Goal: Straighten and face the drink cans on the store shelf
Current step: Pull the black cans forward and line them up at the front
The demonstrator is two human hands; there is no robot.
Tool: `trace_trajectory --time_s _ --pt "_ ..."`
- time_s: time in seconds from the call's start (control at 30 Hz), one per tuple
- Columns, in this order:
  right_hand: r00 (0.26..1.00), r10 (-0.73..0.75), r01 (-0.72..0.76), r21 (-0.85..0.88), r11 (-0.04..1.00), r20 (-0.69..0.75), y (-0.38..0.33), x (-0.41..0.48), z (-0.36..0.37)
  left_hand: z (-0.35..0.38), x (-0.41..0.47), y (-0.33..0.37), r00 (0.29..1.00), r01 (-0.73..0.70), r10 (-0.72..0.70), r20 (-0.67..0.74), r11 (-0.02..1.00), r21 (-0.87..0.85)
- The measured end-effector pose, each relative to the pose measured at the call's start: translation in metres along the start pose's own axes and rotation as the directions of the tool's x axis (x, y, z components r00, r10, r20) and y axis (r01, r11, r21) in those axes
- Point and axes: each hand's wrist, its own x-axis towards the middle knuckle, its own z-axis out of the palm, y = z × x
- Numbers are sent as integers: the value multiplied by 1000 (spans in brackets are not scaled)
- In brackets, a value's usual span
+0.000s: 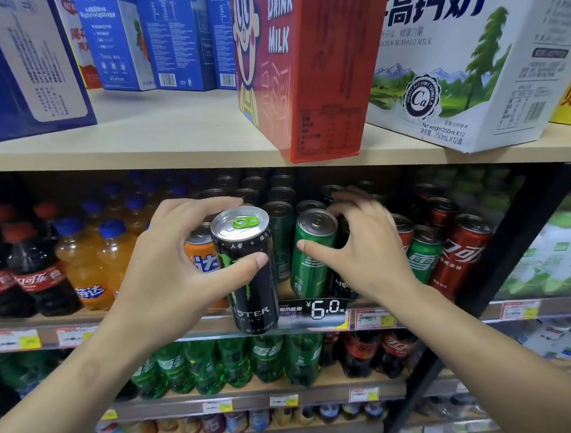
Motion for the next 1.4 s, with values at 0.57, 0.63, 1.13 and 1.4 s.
trace_trajectory --time_s 0.57,0.63,1.13,1.4 --pt "996 -63 48 224 974 61 -21 -10 -16 -4 -13 -9 998 48 -47 31 998 -47" --pt "997 -58 43 226 973 60 -22 -6 -11 -5 -17 -11 998 52 -51 30 998 -36" --pt "995 -81 70 173 982 62 -24 15 21 -8 -28 -18 996 69 -69 61 998 8" --pt "995 -72 61 166 984 65 -23 16 20 -2 -27 -19 996 54 -54 67 999 -3"
